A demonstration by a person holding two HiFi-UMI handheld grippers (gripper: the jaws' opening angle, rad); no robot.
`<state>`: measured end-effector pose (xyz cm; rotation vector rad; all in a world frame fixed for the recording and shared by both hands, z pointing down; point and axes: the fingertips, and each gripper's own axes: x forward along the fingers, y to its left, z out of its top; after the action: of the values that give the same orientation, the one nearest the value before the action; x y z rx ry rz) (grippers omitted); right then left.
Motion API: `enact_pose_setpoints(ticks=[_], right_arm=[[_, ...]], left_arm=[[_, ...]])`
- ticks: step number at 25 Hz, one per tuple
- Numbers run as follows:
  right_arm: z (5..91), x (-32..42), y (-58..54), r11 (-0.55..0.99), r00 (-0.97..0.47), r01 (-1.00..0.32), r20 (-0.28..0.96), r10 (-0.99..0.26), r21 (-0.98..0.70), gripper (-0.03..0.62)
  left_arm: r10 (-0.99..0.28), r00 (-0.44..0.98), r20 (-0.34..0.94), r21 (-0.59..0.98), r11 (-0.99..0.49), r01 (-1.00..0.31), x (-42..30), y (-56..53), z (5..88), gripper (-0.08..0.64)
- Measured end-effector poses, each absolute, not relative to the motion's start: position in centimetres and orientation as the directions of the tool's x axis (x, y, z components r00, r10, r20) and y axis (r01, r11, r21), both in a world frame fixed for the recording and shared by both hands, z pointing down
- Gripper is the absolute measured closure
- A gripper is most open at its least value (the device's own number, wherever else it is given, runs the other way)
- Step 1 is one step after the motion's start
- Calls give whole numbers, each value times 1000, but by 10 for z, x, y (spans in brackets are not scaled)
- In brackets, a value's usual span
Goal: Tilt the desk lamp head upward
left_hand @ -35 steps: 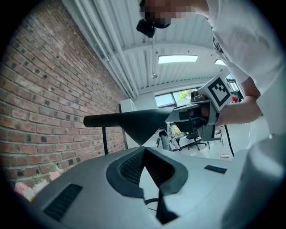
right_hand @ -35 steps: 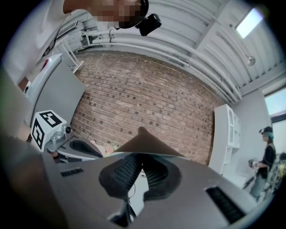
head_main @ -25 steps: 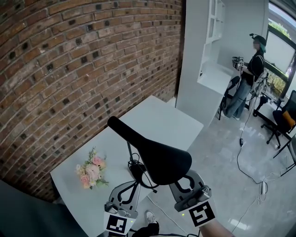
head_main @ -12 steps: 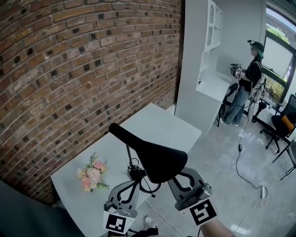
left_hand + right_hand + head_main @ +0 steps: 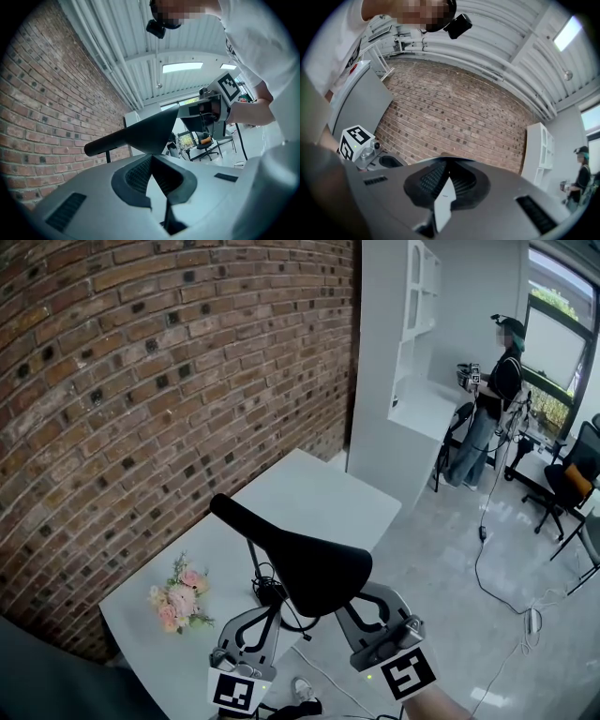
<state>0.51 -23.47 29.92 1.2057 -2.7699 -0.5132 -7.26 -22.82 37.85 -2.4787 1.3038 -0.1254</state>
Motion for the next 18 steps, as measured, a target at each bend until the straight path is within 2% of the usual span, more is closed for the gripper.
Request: enact_pose_setpoints(ticks=[6,12,16,18], right_arm=[[307,11,-231,631,-680,-711,-74,-730,309,575],[325,12,-219,642,-679,-717,-62,-732,270,575],[329,13,-206,651,-683,-716,-56,-729,253,575],[330,14,-199,654,-687,-712,-57,-725,257,575]], left_arm=[[-808,586,-55,-350,-534,-770,-66,-221,382,552],[-825,562,-63,-261,-530,-807,-66,-209,387,552],[-815,578,-48,-330,-533,-779,-62,-197,387,552],[-822,567,-55,-301,-528,-794,-63,-192,388,552]])
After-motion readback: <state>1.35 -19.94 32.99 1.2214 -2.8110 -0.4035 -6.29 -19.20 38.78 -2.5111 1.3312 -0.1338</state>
